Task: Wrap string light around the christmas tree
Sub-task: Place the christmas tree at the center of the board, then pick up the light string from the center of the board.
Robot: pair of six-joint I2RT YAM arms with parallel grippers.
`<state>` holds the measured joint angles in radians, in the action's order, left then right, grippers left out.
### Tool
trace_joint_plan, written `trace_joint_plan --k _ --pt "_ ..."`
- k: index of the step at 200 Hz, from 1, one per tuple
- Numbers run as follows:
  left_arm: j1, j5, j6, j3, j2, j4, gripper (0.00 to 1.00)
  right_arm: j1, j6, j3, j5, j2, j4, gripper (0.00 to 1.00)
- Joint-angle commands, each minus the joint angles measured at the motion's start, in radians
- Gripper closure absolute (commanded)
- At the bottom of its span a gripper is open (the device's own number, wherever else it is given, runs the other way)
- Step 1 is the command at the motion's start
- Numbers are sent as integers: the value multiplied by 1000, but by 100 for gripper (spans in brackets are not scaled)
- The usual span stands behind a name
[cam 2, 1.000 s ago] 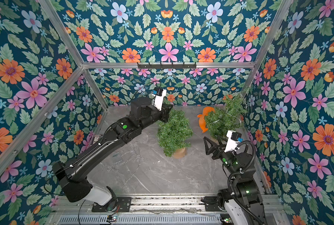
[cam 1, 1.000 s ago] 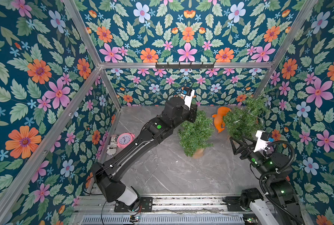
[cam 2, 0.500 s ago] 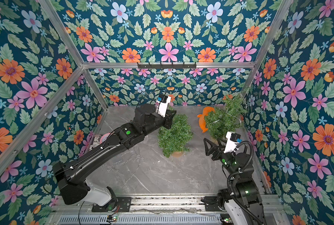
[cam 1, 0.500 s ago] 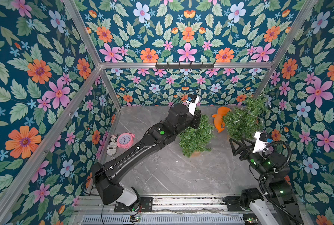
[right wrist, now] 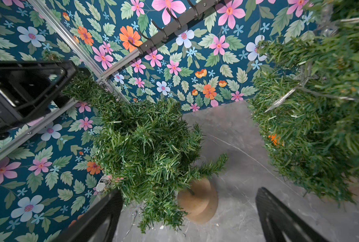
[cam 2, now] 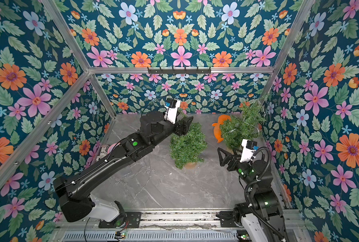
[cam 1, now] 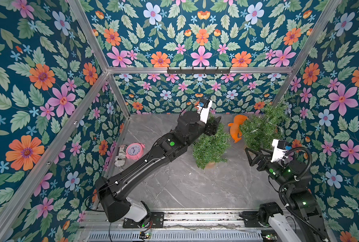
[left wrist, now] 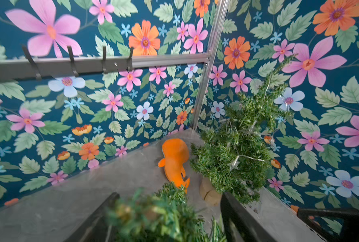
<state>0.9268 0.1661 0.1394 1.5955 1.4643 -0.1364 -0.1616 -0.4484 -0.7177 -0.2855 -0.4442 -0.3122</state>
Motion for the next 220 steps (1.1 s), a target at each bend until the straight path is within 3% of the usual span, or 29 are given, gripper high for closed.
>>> trace_joint_plan --k 1,14,45,85,136,164,191,220 --pt "1 83 -59 27 -7 -48 8 0 2 -26 -12 -16 -48 0" --pt "1 108 -73 41 -22 -71 2 1 5 -44 0 -23 -67 0" --pt "1 162 -81 75 -79 -150 0 0 -2 -84 113 -23 -129 0" --pt "1 246 -47 27 -214 -217 0 0 29 -115 59 -47 -151 0" --pt "1 403 118 -122 -423 -360 1 1 25 -141 13 -65 -184 0" --pt "0 543 302 -198 -513 -525 8 0 24 -121 3 -48 -189 0" --pt "0 670 584 -259 -547 -755 7 0 12 -73 11 -12 -159 0" --pt "-6 672 795 -378 -584 -851 6 0 4 -29 14 23 -145 0"
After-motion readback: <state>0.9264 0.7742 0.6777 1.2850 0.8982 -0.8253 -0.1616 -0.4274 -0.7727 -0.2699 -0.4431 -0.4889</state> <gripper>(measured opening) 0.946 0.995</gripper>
